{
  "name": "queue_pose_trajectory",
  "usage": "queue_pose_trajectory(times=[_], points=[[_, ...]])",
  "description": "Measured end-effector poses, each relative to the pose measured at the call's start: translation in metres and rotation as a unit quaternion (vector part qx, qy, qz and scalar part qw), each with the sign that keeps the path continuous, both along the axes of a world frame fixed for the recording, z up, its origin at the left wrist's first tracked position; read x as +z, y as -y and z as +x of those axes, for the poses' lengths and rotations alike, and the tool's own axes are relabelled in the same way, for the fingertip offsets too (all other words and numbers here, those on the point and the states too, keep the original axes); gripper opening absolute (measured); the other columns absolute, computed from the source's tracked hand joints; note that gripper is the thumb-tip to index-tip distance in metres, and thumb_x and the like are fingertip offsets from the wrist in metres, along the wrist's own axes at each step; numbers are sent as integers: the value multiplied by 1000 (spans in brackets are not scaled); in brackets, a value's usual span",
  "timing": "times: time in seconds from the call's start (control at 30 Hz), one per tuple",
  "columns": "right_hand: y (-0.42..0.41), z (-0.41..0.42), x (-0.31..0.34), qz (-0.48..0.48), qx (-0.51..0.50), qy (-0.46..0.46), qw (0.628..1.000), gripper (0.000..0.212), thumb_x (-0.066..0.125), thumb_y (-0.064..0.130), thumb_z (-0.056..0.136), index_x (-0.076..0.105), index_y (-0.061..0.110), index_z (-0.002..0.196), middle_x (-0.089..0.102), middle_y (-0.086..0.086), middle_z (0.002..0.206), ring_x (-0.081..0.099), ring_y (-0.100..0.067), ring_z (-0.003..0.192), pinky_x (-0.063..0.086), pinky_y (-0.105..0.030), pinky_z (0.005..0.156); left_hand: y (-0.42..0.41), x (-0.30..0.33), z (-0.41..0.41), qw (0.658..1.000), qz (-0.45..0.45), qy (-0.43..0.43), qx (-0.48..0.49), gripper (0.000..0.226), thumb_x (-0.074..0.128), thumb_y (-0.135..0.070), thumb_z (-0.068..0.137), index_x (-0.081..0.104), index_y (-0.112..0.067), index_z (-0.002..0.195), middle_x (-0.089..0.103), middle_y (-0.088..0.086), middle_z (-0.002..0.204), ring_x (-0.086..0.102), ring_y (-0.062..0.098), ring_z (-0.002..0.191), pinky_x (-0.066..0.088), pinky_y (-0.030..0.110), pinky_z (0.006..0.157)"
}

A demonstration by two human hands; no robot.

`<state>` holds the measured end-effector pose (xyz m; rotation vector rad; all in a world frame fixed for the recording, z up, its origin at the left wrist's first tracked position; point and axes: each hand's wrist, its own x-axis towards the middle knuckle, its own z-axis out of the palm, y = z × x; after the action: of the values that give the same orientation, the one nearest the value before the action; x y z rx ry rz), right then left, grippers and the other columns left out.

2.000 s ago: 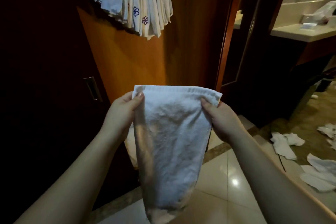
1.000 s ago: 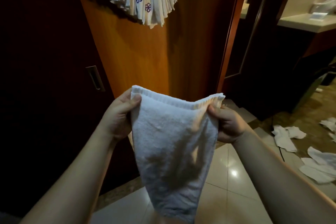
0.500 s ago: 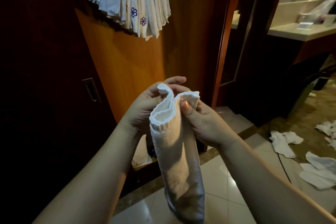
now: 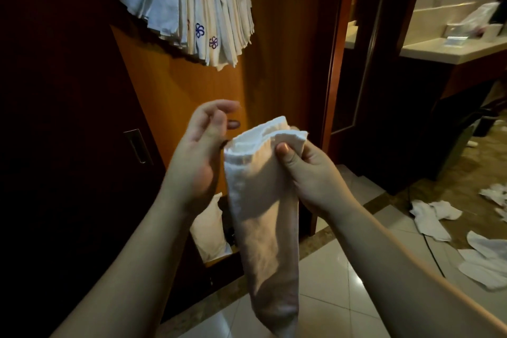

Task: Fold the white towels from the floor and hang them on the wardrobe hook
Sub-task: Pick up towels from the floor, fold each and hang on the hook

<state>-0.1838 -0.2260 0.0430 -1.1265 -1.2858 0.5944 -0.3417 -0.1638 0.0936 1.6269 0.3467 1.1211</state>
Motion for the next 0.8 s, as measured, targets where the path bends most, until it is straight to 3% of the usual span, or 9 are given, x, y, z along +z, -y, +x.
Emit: queue_pose_trajectory(times=[0.07,0.2,0.27,0.37,0.47,0.57,0.63,0.7,0.8], points=[[-2,5,3,-18,-29,-17,999,16,59,59,87,72,55,95,74,21,103,69,0,100,54,-18,84,-9,1,-10,993,111,-48,13,36,60,-60,84,63,-30,104,60,-10,121,57,16,118,49,36,96],[-3,15,3,-4,-47,-8,999,57,53,70,82,65,23,111,73,-2,108,71,-16,102,58,-43,92,-23,4,-21,923,257,-273,90,26,62,-67,77,61,-44,88,53,-31,117,46,-7,118,39,19,88],[-2,16,5,-6,-41,43,998,71,46,84,78,60,22,110,69,8,103,68,-11,95,58,-35,84,-27,8,-22,889,281,-343,115,25,61,-63,75,61,-40,83,59,-25,106,51,-8,105,41,18,81],[-4,16,9,20,-41,111,993,39,47,72,88,62,38,101,58,17,96,62,-6,90,51,-28,77,-36,19,-24,854,305,-404,123,15,66,-47,81,62,-32,81,65,-10,84,56,1,82,48,29,66],[-9,20,9,53,-39,89,994,17,60,40,95,67,37,111,65,6,110,64,-11,105,53,-32,87,-44,24,-24,864,306,-384,115,16,72,-31,84,57,-32,80,64,-7,80,59,2,78,51,29,61],[-11,26,12,67,-14,33,997,54,70,36,88,47,44,136,63,29,126,59,5,119,52,-18,92,-50,20,-17,898,276,-329,93,22,71,-19,86,55,-33,84,65,-5,89,63,6,82,58,36,67],[-14,30,13,46,0,-28,999,78,77,42,78,35,46,144,67,14,128,63,-8,121,56,-30,95,-51,16,-13,938,223,-261,53,26,69,-9,88,56,-32,84,65,0,96,64,16,91,59,46,77],[-16,33,14,13,27,-75,997,73,83,45,71,52,37,137,71,4,123,68,-16,115,58,-31,90,-50,12,-8,963,185,-193,32,29,65,-6,84,57,-34,82,64,4,96,62,26,93,57,46,79],[-18,33,14,-6,51,-73,996,44,87,52,64,78,33,103,77,-1,107,74,-18,99,58,-25,79,-46,1,3,984,138,-111,35,36,57,-5,75,56,-38,88,62,-3,88,60,16,79,53,26,66]])
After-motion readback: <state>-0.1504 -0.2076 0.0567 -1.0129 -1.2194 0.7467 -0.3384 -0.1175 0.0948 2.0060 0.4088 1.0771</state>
